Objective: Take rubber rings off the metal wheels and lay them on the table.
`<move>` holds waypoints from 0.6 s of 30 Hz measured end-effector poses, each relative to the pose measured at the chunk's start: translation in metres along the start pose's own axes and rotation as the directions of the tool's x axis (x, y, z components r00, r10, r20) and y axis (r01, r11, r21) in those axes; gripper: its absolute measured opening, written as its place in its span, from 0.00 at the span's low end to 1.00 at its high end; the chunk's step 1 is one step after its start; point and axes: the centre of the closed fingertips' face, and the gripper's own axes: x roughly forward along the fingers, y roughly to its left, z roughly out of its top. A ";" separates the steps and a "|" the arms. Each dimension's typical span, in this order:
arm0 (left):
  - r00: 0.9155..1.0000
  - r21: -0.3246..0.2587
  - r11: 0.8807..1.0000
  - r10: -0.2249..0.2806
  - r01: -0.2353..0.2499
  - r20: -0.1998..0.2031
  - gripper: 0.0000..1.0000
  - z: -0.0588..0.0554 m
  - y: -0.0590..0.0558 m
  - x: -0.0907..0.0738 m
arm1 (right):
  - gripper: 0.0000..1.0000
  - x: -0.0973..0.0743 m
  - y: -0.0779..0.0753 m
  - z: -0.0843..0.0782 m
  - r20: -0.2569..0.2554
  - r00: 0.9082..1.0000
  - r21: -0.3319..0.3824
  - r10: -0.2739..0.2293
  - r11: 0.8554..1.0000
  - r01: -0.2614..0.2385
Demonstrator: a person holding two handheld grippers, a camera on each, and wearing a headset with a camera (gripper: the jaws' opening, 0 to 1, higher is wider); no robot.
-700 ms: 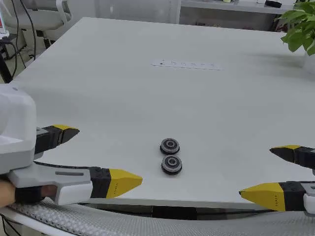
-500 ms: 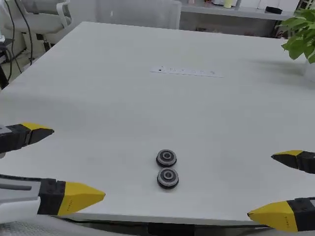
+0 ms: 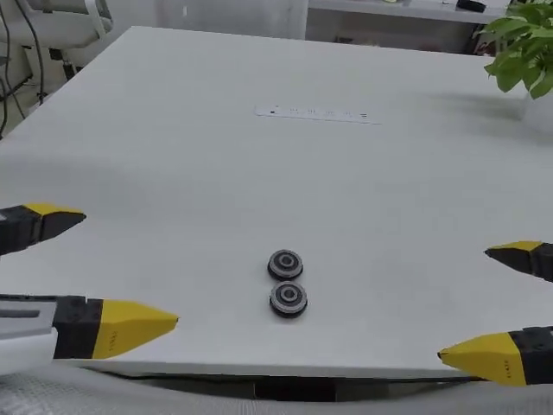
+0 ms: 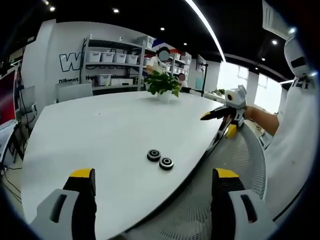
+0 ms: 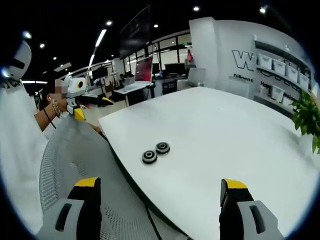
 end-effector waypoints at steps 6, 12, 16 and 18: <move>1.000 -0.023 1.000 -0.009 0.009 0.024 0.97 -0.001 0.000 0.002 | 0.99 0.004 0.004 -0.006 -0.010 1.000 0.004 -0.006 1.000 0.006; 1.000 -0.042 0.999 -0.011 0.012 0.022 0.98 -0.001 -0.001 0.003 | 0.99 0.005 0.002 -0.007 -0.012 1.000 0.017 -0.023 1.000 0.023; 1.000 -0.042 0.999 -0.014 0.015 0.026 0.97 -0.001 -0.001 0.003 | 0.99 0.007 0.003 -0.009 -0.019 1.000 0.018 -0.024 1.000 0.025; 1.000 -0.046 0.999 -0.019 0.020 0.023 0.96 -0.001 -0.002 0.004 | 0.99 0.006 0.002 -0.009 -0.013 1.000 0.025 -0.028 0.999 0.028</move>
